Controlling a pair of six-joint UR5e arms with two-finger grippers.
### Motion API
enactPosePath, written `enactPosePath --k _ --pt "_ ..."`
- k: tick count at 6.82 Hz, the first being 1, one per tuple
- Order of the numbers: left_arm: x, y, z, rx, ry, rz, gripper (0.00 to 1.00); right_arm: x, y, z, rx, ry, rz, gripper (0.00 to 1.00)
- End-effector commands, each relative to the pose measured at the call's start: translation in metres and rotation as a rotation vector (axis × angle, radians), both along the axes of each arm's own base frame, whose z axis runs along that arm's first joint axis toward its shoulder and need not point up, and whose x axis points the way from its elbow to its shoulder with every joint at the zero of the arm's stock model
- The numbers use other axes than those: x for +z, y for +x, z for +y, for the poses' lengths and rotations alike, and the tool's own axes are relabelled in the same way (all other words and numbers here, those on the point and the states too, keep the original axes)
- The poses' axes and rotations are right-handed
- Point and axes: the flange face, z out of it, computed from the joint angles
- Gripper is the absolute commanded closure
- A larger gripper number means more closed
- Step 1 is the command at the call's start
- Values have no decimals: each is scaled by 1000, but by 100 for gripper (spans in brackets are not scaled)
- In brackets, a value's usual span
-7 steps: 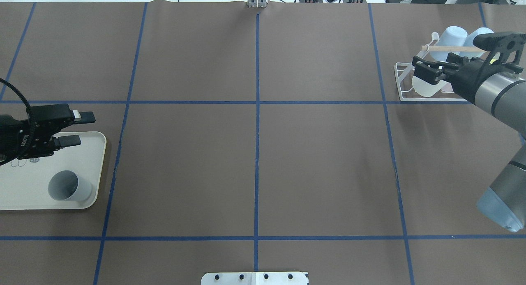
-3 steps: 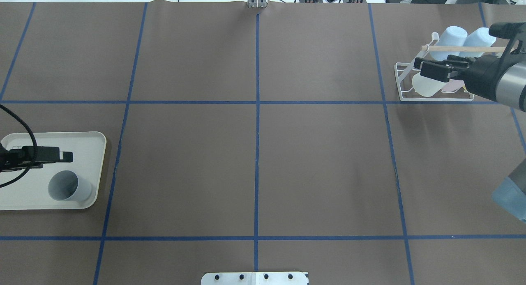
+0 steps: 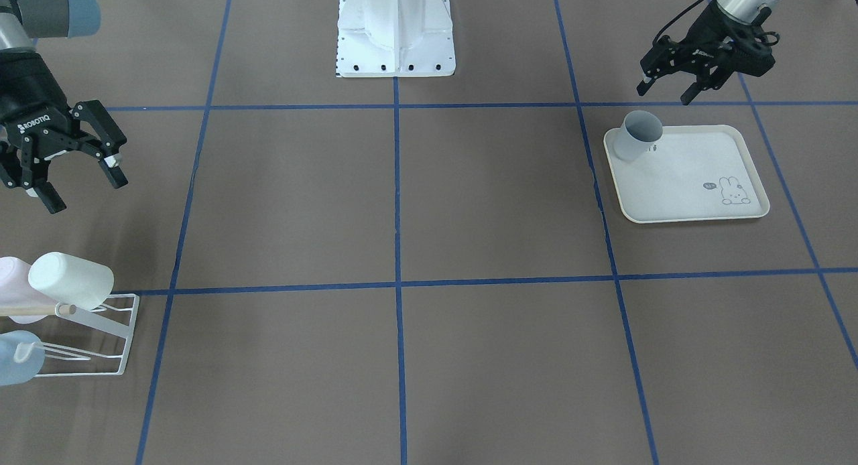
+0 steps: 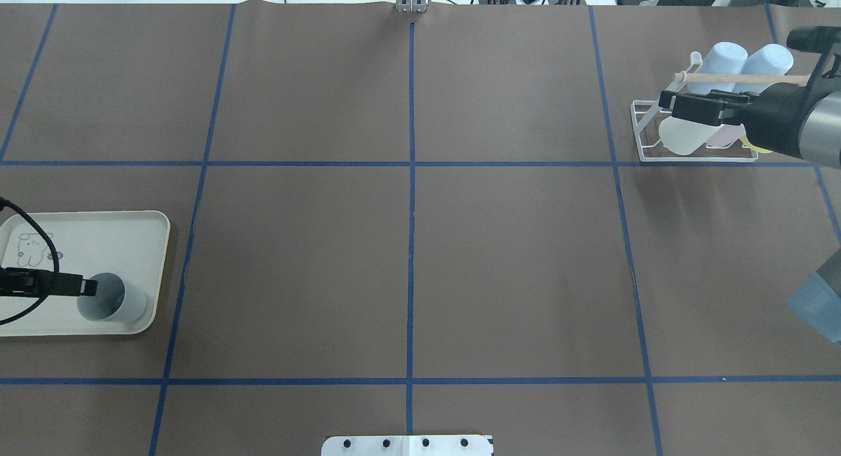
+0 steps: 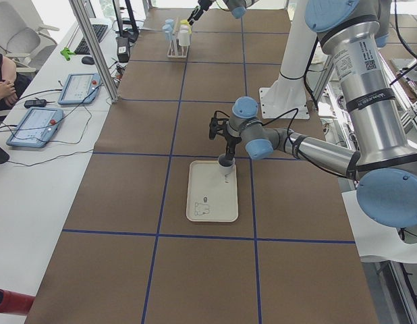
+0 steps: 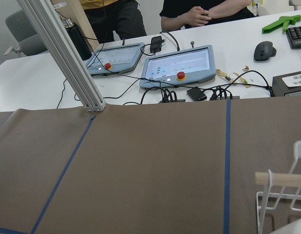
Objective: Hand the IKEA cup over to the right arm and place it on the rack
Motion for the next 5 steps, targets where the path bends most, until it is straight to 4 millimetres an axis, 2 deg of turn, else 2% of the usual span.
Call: enactPosePath --k 1,2,5 --pt "24 28 -19 20 -33 -52 0 -2 -3 -3 -1 0 -7 0" --pt "35 36 -23 26 -45 -65 0 -2 -3 -4 -1 0 -7 0" --pt "51 35 -23 22 -60 -92 1 0 -4 -5 -1 -2 -5 0"
